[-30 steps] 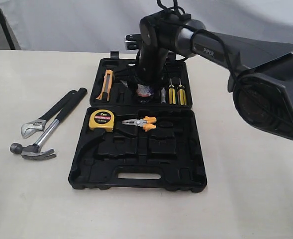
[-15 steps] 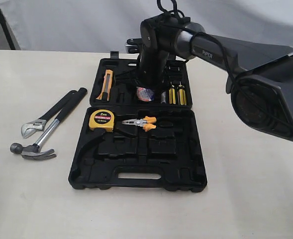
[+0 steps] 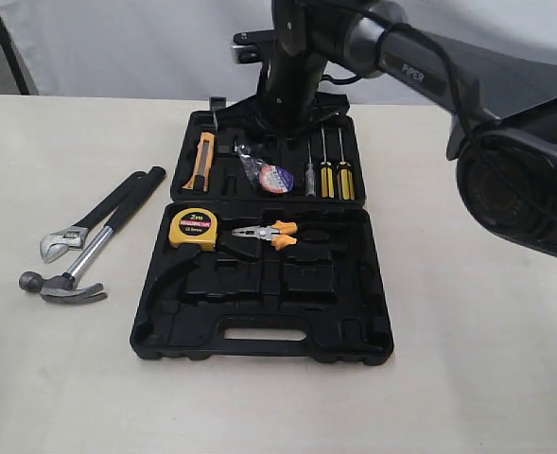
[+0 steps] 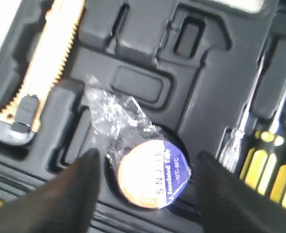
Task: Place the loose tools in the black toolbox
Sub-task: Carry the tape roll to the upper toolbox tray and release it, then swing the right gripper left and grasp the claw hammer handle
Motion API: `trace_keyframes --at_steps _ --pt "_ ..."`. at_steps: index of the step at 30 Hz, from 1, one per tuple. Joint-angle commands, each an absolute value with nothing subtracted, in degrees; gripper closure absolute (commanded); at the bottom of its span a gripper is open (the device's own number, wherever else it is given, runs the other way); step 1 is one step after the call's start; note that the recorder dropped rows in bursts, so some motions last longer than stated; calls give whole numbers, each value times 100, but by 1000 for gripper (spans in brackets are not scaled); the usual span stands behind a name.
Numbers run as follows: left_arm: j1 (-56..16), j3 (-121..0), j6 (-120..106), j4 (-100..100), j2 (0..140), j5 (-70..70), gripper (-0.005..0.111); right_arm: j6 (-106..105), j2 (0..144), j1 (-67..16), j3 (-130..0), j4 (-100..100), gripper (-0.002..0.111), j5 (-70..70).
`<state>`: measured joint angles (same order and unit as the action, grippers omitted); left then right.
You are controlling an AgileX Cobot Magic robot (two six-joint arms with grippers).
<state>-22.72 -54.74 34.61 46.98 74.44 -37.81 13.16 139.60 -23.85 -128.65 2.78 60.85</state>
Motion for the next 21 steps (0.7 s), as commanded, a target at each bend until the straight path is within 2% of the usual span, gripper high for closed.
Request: trace_keyframes --at_steps 1,5,15,18,20,21 --pt "-2253 -5420 3520 4620 7398 -3683 105 1218 14330 -2347 -12858 278 71 6191" --pt "-2253 -5420 3520 4620 7398 -3683 105 1218 14461 -2347 -12858 257 58 6134" --pt "-2253 -5420 3520 4620 7398 -3683 105 939 13835 -2484 -13342 0 58 6383" --pt "-2253 -5420 3520 4620 7398 -3683 105 611 13875 -2872 -13427 -214 62 6408" --pt "-2253 -5420 3520 4620 7398 -3683 105 468 13982 -3222 -13616 -539 73 6477" --pt "-2253 -5420 3520 4620 7398 -3683 105 402 14044 -3317 -13698 -778 74 6488"
